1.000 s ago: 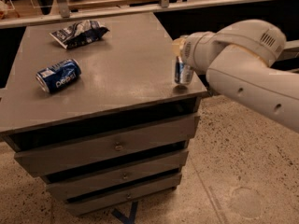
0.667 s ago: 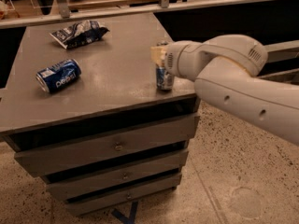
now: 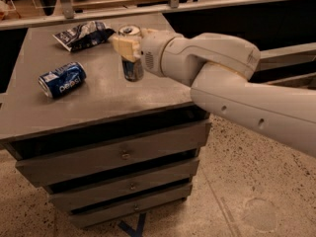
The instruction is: Place redbull can upright
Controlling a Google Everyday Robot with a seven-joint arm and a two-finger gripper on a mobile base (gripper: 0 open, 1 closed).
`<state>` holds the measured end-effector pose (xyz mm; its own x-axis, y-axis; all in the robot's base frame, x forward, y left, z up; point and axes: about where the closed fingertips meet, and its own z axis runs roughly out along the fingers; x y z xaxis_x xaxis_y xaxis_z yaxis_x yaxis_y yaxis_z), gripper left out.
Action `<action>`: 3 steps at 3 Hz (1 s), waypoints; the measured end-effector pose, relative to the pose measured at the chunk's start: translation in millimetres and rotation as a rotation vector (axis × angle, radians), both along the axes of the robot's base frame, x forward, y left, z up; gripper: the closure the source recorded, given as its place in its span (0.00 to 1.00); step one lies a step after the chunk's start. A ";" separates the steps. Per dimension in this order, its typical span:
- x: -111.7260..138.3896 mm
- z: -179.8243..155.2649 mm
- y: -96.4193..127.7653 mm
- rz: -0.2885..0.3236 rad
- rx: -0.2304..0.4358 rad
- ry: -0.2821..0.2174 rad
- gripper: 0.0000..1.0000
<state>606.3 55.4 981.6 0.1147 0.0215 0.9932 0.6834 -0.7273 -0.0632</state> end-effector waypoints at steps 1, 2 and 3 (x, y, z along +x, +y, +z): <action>-1.0 34.9 6.7 0.110 0.078 -0.053 1.00; -2.2 60.9 8.3 0.223 0.126 -0.104 1.00; -8.1 70.4 12.9 0.315 0.143 -0.160 1.00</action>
Offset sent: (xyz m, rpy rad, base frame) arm -0.0275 0.0095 0.1139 0.2367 -0.2116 0.4783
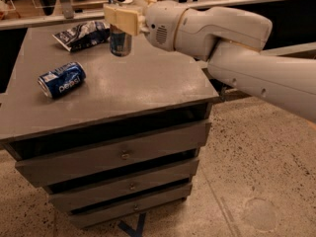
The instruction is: Place redbull can upright
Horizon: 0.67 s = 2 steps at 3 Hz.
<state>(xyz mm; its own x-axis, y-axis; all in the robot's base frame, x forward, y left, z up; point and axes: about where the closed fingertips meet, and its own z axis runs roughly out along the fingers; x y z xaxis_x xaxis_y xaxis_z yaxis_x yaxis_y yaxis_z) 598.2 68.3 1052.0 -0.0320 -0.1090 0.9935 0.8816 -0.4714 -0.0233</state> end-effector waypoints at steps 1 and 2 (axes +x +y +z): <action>3.2 -14.1 6.8 0.014 -0.030 -0.060 1.00; 18.2 -38.5 12.1 -0.039 -0.090 -0.114 1.00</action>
Offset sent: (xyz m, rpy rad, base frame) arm 0.0426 0.0103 -0.0699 -0.1911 -0.2101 -0.1396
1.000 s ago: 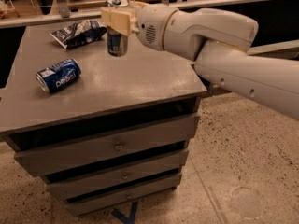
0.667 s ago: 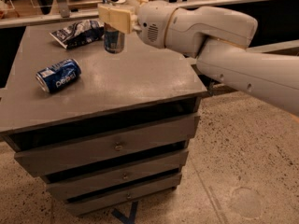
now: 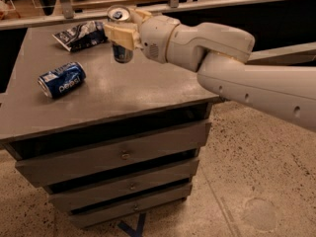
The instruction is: Place redbull can upright
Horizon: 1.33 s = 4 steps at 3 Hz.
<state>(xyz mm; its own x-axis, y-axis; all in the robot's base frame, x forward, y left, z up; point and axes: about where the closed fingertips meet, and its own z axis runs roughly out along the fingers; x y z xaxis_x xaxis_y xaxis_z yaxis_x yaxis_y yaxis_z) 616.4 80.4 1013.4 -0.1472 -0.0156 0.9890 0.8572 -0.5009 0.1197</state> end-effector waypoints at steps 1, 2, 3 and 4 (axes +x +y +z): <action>18.7 -19.9 3.3 -0.076 -0.042 -0.039 1.00; 32.4 -31.3 2.1 -0.130 -0.092 -0.059 1.00; 42.1 -45.0 -1.6 -0.167 -0.171 -0.033 1.00; 43.9 -64.7 -0.7 -0.167 -0.248 0.031 1.00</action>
Offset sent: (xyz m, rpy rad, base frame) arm 0.0467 -0.0001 -0.0531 -0.1684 -0.0583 -0.1830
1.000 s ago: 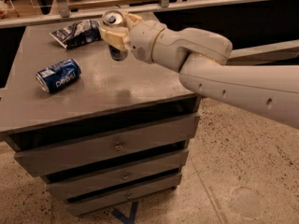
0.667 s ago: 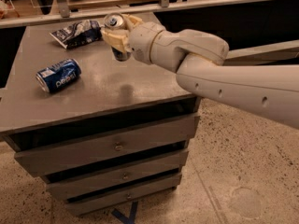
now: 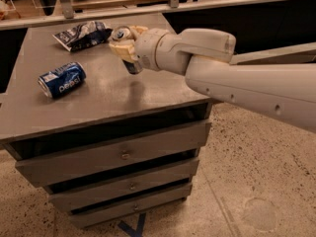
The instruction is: Place redbull can upright
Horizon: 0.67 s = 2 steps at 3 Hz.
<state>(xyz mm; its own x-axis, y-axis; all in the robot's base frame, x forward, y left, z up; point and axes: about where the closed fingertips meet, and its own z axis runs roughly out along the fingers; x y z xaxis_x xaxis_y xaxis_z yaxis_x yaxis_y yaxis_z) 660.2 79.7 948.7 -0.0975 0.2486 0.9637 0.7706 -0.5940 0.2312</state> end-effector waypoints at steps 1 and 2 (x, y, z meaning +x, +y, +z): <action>-1.3 -19.3 0.0 0.003 -0.052 0.063 1.00; -4.1 -30.4 0.8 0.005 -0.065 0.133 1.00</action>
Offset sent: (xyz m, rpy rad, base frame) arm -0.0060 -0.0042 -0.0168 0.0383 0.3848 -0.0341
